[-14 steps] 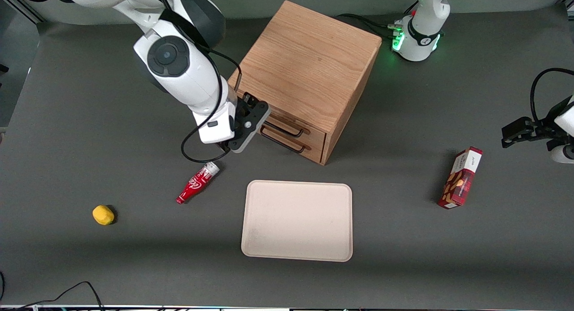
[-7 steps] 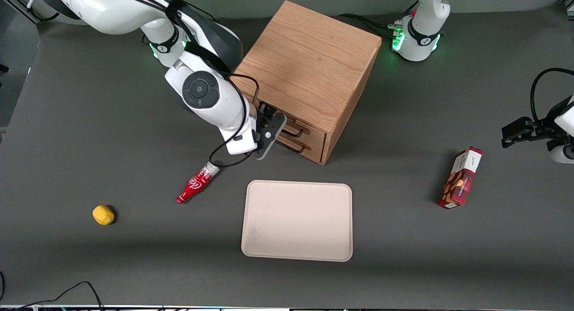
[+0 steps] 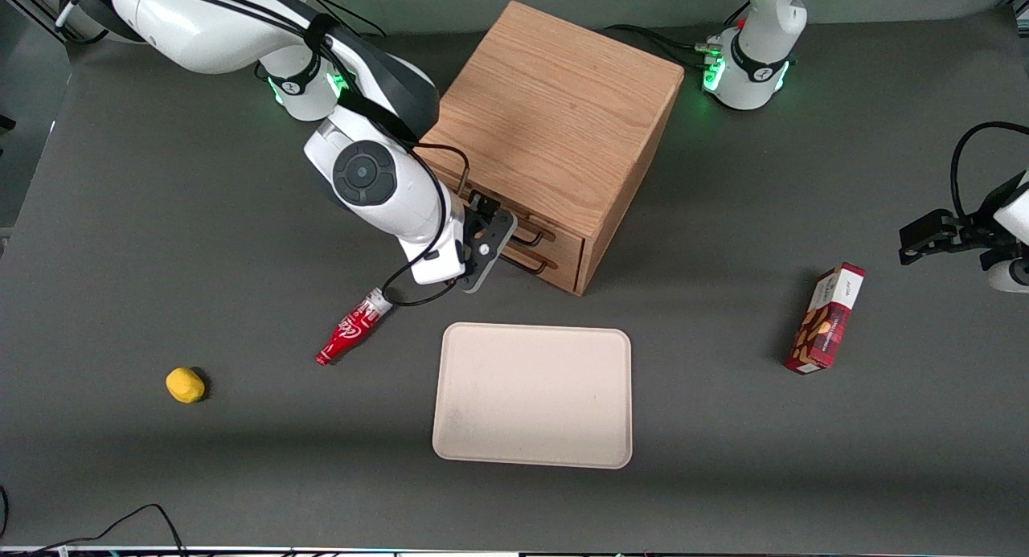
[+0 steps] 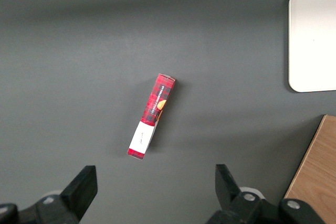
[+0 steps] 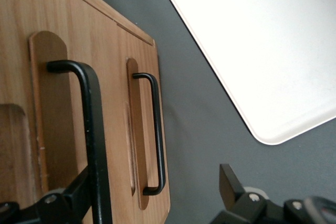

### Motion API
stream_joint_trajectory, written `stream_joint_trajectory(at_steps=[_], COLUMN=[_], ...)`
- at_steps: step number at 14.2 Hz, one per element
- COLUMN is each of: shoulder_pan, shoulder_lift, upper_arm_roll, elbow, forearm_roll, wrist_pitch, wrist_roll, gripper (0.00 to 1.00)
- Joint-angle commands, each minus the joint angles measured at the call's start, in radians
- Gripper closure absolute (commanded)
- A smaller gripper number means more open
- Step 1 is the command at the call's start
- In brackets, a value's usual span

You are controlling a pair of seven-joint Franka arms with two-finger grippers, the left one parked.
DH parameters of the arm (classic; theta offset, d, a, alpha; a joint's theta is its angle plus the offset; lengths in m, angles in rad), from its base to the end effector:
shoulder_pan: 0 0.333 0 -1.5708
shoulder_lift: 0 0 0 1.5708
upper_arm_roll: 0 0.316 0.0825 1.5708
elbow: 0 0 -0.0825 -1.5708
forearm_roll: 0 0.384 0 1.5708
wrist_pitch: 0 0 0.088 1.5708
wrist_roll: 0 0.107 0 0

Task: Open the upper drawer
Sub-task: 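Pull the handle outward with the right gripper to slide the drawer open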

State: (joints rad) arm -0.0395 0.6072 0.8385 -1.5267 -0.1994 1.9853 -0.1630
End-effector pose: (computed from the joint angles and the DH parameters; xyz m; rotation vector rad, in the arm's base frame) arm 0.5525 0.4080 0.3985 -2.5755 -1.3007 0.0419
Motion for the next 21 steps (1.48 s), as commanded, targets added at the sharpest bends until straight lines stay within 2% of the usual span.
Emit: stream_joint_trajectory(at_steps=[1,4,7,14,21], shoulder_pan=[0.009,0.030,0.066,0.098,0.084], shoulder_lift=[-0.003,-0.027,-0.046,-0.049,-0.001], upper_arm_roll=[-0.071,-0.168,-0.272,-0.433,-0.466], elbow=[0.017,0.019,0.037,0.089,0.144], forearm_roll=[-0.018,-0.017,-0.017,-0.009,-0.006], wrist_pitch=[0.012,0.079,0.147,0.168,0.187], wrist_roll=[-0.055,-0.125,-0.125,-0.176,-0.176], gripper=[0.00,0.00,0.00,0.00,0.00])
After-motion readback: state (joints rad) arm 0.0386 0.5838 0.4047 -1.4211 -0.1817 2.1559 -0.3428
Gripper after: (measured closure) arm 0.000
